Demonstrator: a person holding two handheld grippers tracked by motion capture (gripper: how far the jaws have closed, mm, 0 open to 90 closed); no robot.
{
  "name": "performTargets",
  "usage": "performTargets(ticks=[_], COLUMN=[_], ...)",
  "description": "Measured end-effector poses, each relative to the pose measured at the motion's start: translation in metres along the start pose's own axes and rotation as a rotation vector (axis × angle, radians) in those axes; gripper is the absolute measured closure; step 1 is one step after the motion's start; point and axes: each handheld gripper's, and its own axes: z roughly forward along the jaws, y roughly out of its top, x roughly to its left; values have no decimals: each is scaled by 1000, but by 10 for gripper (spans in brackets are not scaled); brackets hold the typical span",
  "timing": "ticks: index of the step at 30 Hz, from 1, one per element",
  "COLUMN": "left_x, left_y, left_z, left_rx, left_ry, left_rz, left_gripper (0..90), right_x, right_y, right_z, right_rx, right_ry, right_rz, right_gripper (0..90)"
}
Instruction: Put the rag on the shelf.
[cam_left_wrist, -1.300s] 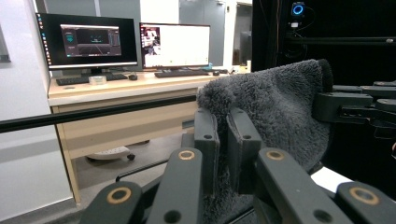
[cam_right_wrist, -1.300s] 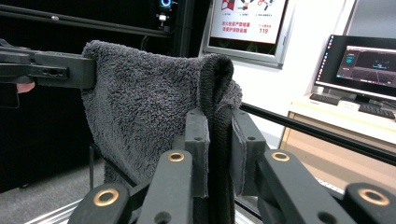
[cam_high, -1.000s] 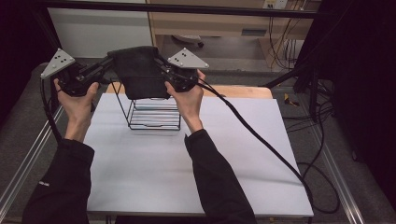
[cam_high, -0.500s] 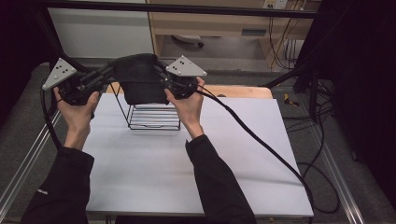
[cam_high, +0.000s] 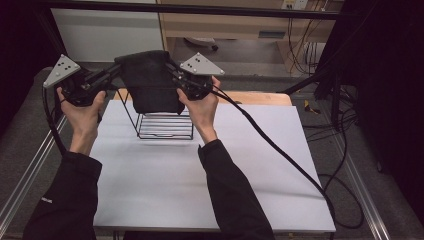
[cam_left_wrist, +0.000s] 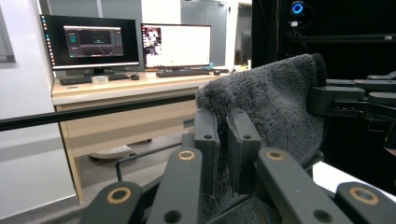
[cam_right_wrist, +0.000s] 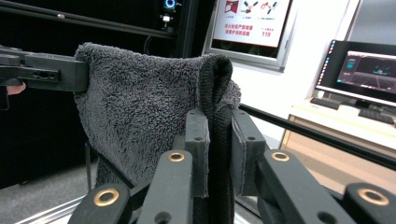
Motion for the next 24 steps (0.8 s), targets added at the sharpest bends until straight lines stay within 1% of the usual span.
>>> performTargets(ticks=[4,5,7,9,11,13,14,16,18,20,24], left_x=[0,-1,-2,-4,-6,-8,-10,-13,-16,-18,-16], left_y=[6,6,4,0,-6,-11,-14,-20,-27,-34,-45], left_z=[1,0,-3,-7,-11,-15,-17,-21,-25,-26,-24], left_rx=[-16,-13,-13,-13,-12,-11,-10,-9,-4,3,32], left_ry=[-3,-3,2,-6,-15,-8,-14,-10,-11,-8,-6], left_rz=[1,9,25,26,22,28,24,33,43,43,30], left_gripper=[832,832,832,832,832,832,832,832,832,832,830], right_x=[-2,-2,-1,2,5,8,11,16,19,22,24], right_y=[8,9,8,6,2,-2,-4,-8,-12,-16,-24], right_z=[0,-1,-3,-6,-9,-12,-13,-17,-21,-23,-23], right_rx=[-15,-15,-11,-12,-12,-9,-7,-5,-5,2,25], right_ry=[-4,-3,1,9,17,19,19,19,23,24,22], right_rz=[-10,-11,-30,-41,-39,-43,-50,-72,-77,-80,-83], right_gripper=[796,796,795,795,794,794,794,794,794,793,792])
